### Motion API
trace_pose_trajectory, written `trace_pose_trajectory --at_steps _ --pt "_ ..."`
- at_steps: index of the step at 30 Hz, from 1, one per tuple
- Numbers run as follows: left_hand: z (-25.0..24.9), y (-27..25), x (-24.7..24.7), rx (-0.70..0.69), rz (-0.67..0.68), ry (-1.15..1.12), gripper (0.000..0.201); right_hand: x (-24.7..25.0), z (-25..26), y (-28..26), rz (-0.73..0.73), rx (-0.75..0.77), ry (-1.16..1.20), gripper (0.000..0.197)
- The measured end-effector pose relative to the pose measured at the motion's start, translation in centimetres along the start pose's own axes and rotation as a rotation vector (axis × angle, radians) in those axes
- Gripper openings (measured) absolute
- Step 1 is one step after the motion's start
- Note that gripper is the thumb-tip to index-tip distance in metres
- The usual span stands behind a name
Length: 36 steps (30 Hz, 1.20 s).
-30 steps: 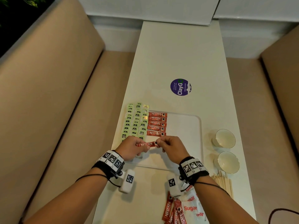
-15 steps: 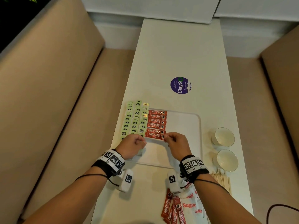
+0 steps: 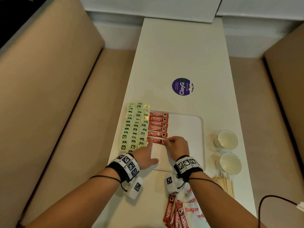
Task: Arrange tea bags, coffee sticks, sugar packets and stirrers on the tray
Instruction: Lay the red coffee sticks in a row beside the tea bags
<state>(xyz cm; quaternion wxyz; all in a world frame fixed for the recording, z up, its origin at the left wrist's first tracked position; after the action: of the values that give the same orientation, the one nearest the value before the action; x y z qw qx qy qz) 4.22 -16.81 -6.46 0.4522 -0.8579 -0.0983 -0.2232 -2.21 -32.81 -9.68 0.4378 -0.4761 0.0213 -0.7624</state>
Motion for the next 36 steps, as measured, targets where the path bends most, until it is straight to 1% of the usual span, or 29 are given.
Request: trace_pose_trajectory --at_steps 5,8,10,14,22,25,28,30,32,36 --pt "0.0 0.6 -0.3 0.026 -0.017 -0.007 0.108 0.0 0.5 0.4 -0.016 0.002 -0.03 0.017" --pt "0.2 1.0 -0.5 0.019 -0.029 -0.009 0.111 0.3 0.6 0.4 -0.03 -0.025 -0.045 0.016" --pt "0.3 1.2 -0.5 0.013 -0.034 -0.014 0.112 0.3 0.7 0.5 -0.039 -0.039 -0.045 0.02" --pt "0.4 1.3 -0.4 0.009 -0.03 -0.042 0.112 0.4 0.8 0.6 -0.04 -0.046 -0.054 0.026" --pt "0.3 1.1 0.0 -0.019 -0.056 -0.048 0.108 0.5 0.7 0.5 -0.041 -0.036 -0.036 0.026" --pt "-0.4 0.4 0.3 -0.041 -0.062 -0.006 0.101 0.7 0.6 0.4 -0.035 -0.038 0.0 0.029" --pt "-0.6 0.0 0.3 -0.058 -0.043 0.04 0.077 1.4 0.6 -0.1 -0.045 -0.009 0.033 0.034" --pt "-0.3 -0.2 0.1 -0.05 -0.036 0.077 0.069 2.0 0.6 -0.6 -0.038 0.05 0.054 0.035" --pt "-0.3 -0.7 -0.3 -0.07 -0.035 0.082 0.067 2.6 0.5 -1.6 0.007 0.122 0.057 0.033" --pt "-0.8 -1.8 -1.8 -0.143 0.0 0.056 0.052 4.1 -0.3 -4.4 0.137 0.244 -0.021 0.023"
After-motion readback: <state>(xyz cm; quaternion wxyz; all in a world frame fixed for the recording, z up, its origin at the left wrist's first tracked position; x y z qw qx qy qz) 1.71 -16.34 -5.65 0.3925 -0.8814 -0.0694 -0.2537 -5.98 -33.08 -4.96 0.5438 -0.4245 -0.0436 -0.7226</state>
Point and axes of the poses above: each hand's wrist, its own y-axis towards the middle knuckle, its own x-axis out of the back of the hand, z = x × y, the point moved 5 cm from there along y, towards the middle knuckle, and after that the axes turned 10 degrees about -y, right-handed, at the moved point
